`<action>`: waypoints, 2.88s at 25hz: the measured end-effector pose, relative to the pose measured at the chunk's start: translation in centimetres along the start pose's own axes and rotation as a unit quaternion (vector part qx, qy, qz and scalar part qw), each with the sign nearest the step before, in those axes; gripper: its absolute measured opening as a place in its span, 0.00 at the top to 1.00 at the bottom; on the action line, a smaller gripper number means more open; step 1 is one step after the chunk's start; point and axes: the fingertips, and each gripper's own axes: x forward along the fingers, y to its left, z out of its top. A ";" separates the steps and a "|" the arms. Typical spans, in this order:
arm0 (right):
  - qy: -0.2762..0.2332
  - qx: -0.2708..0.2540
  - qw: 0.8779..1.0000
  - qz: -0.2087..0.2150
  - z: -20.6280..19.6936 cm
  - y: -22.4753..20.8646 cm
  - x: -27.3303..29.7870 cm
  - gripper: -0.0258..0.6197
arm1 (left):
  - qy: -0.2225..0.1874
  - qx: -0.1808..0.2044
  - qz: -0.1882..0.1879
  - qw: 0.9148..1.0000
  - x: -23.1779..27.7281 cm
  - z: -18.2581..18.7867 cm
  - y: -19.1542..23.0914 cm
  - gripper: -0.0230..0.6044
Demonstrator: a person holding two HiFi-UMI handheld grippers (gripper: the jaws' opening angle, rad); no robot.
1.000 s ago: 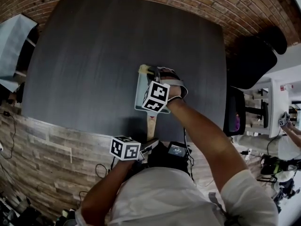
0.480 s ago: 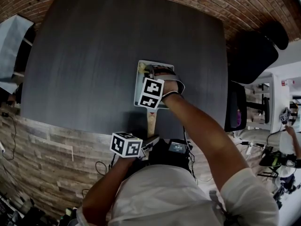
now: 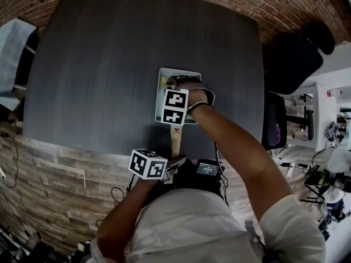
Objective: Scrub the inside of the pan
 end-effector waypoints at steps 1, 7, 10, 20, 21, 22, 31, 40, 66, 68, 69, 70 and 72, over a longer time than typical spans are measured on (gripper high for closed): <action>0.000 -0.006 1.000 0.007 0.0 0.3 -0.1 0.88 | 0.001 0.000 -0.001 1.000 0.0 0.0 0.0 0.74; -0.014 -0.017 0.998 0.062 0.6 2.6 -1.1 0.88 | 0.007 0.005 -0.002 1.000 0.1 -0.1 0.1 0.74; -0.024 -0.019 0.996 0.088 0.7 3.7 -1.7 0.88 | 0.009 0.006 -0.004 1.000 0.2 0.1 0.0 0.73; -0.043 -0.044 0.988 0.145 1.5 6.9 -3.3 0.88 | 0.021 0.010 -0.007 1.000 0.2 0.1 0.1 0.73; -0.045 -0.050 0.987 0.148 1.6 7.3 -3.4 0.88 | 0.024 0.011 -0.007 1.000 0.2 0.0 0.1 0.73; -0.046 -0.054 0.986 0.151 1.7 7.6 -3.5 0.88 | 0.027 0.012 -0.007 1.000 0.2 0.0 0.1 0.73; -0.085 -0.058 0.972 0.209 2.3 9.7 -4.9 0.89 | 0.037 0.015 -0.011 0.999 0.3 0.0 0.1 0.73; -0.109 0.010 0.940 0.324 1.9 10.2 -6.3 0.89 | 0.017 0.008 -0.012 1.000 0.4 0.1 -0.1 0.73; -0.026 0.032 0.999 -0.002 -7.3 -3.5 -4.6 0.89 | -0.014 -0.028 -0.043 0.999 2.0 0.9 -0.2 0.80; -0.020 0.027 0.999 -0.018 -7.6 -3.8 -4.1 0.89 | -0.022 -0.048 -0.051 0.997 2.0 1.0 -0.3 0.84; -0.018 0.023 0.999 -0.025 -7.6 -3.9 -3.9 0.89 | -0.027 -0.057 -0.053 0.997 2.0 1.1 -0.3 0.85; -0.017 0.017 0.999 -0.030 -7.7 -3.9 -3.7 0.89 | -0.032 -0.064 -0.054 0.996 2.1 1.2 -0.3 0.86; -0.013 0.003 0.999 -0.035 -7.8 -3.5 -3.2 0.89 | -0.038 -0.074 -0.053 0.995 2.1 1.2 -0.3 0.87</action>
